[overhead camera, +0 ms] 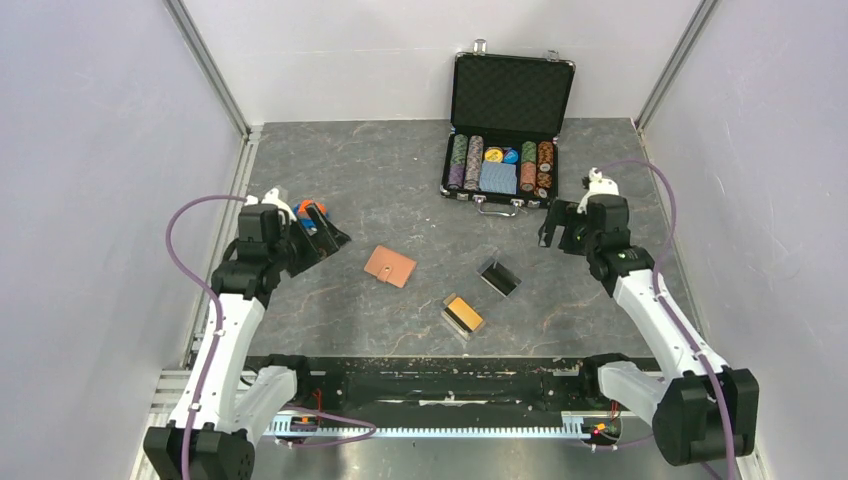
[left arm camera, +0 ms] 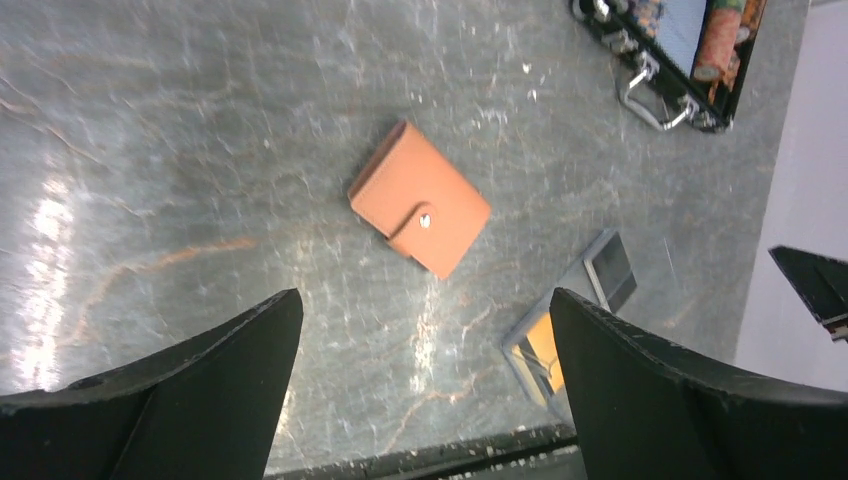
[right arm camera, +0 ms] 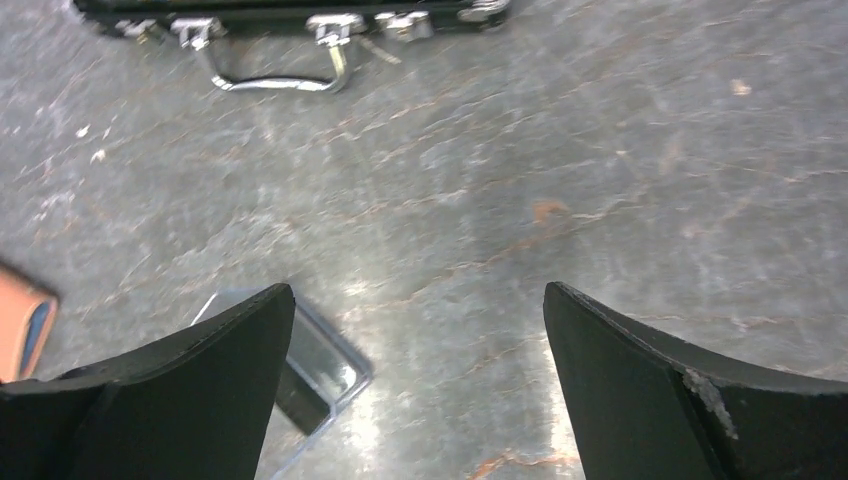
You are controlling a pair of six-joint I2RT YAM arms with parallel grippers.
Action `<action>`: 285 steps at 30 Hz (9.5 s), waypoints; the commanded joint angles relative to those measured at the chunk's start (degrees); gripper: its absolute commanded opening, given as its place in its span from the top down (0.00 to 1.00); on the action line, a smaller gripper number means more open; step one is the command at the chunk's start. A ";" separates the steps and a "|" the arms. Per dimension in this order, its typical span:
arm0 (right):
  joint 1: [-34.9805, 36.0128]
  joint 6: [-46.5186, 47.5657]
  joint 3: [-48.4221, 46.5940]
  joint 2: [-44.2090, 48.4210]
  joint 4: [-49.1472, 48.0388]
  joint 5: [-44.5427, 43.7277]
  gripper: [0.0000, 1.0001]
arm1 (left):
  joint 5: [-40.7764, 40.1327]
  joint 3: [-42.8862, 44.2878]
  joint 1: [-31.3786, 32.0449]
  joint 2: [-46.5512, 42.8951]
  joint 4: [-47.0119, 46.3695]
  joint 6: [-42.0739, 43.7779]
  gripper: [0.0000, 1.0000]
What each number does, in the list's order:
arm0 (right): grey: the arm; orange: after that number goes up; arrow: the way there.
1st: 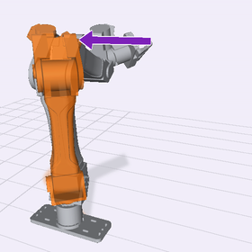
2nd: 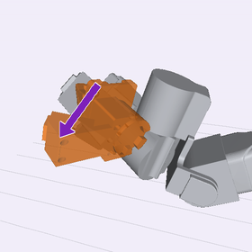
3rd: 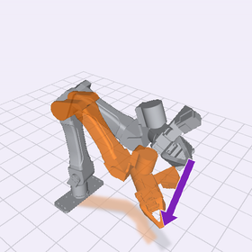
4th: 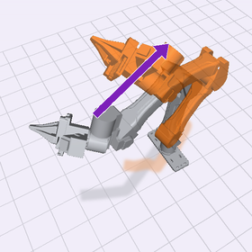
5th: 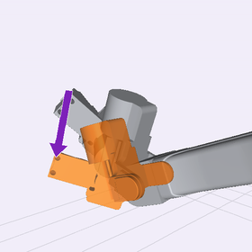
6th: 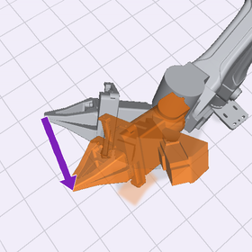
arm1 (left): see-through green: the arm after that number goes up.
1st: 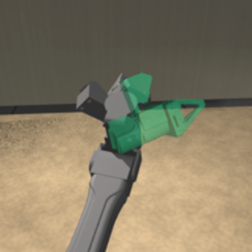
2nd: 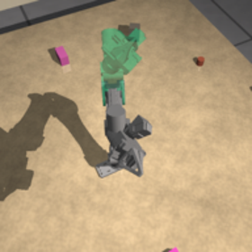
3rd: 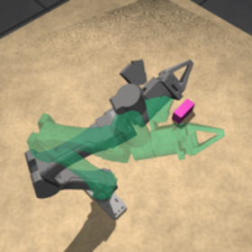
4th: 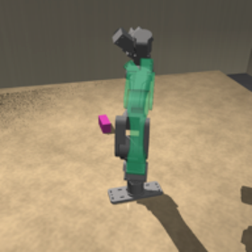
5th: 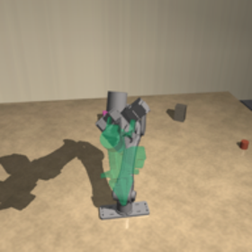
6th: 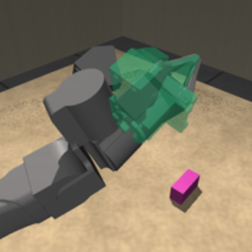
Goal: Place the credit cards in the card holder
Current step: Pick up the card holder from the center of the board, then open the card holder.
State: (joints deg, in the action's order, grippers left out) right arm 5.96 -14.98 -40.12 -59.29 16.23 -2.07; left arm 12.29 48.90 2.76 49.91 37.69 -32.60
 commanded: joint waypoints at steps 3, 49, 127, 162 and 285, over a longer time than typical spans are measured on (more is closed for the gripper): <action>7.88 0.36 -10.06 -6.43 4.76 5.25 0.02 | 12.28 -4.93 0.10 -0.37 -1.73 -3.69 0.00; 32.64 -6.44 -32.17 -62.62 -12.45 47.58 0.50 | 17.85 -13.34 3.98 42.59 -30.81 -18.82 0.57; 28.47 -1.62 -29.34 -43.32 6.02 30.13 1.00 | -6.67 5.02 27.99 31.14 -9.83 -14.10 0.31; 30.02 -5.21 -28.91 -37.09 8.11 28.88 1.00 | -8.10 12.21 34.06 46.91 -5.25 -12.39 0.69; 22.64 0.45 -29.32 -18.26 -15.77 62.55 0.02 | 48.98 11.12 25.53 9.94 -25.98 21.84 0.98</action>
State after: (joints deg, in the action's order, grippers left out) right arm 27.70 -11.38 -70.65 -79.55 8.47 54.30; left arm 53.10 60.29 27.51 59.07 19.03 -14.39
